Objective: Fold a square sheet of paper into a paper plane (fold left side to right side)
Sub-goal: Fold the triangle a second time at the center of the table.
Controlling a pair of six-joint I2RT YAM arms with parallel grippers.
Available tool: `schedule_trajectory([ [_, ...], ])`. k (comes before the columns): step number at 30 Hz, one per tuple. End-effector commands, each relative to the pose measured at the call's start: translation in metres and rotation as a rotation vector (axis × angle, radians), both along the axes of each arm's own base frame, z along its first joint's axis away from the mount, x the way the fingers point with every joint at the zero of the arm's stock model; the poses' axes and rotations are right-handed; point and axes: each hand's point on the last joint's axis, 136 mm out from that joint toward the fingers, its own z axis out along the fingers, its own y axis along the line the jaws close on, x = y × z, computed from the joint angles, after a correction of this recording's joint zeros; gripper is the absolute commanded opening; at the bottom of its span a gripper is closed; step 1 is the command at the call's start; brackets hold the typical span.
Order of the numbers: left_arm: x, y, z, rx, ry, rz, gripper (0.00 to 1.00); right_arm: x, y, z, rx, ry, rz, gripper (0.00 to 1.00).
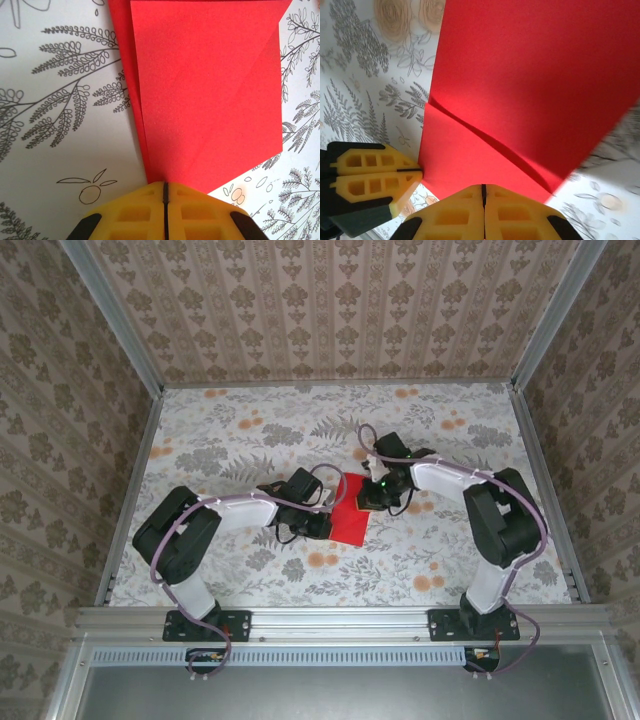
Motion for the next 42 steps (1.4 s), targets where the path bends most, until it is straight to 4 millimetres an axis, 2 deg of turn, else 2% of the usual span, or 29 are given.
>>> schedule_trajectory([
  [1, -0.013, 0.021, -0.017, 0.115, 0.047, -0.004, 0.08, 0.0, 0.01, -0.013, 0.017, 0.053, -0.005, 0.08],
  [8, -0.001, 0.004, 0.007, 0.053, 0.013, -0.017, 0.08, -0.011, -0.003, -0.035, -0.074, 0.114, 0.01, 0.07],
  [12, 0.006, -0.012, 0.028, -0.007, -0.003, -0.047, 0.08, -0.012, -0.006, -0.042, -0.095, 0.12, 0.014, 0.07],
  [15, 0.008, -0.024, 0.033, -0.05, 0.005, -0.066, 0.08, -0.013, -0.006, -0.043, -0.097, 0.125, 0.014, 0.06],
  [23, 0.007, -0.042, 0.024, -0.091, 0.057, -0.11, 0.06, -0.018, -0.008, -0.044, -0.107, 0.147, 0.016, 0.06],
  [28, 0.007, -0.045, 0.015, -0.081, 0.077, -0.116, 0.06, -0.02, -0.01, -0.045, -0.113, 0.153, 0.016, 0.06],
  [32, 0.007, -0.041, 0.01, -0.054, 0.08, -0.107, 0.06, -0.02, -0.011, -0.046, -0.118, 0.156, 0.016, 0.06],
  [42, 0.004, -0.016, -0.005, -0.008, 0.116, -0.024, 0.05, -0.022, -0.015, -0.049, -0.144, 0.162, 0.022, 0.06],
])
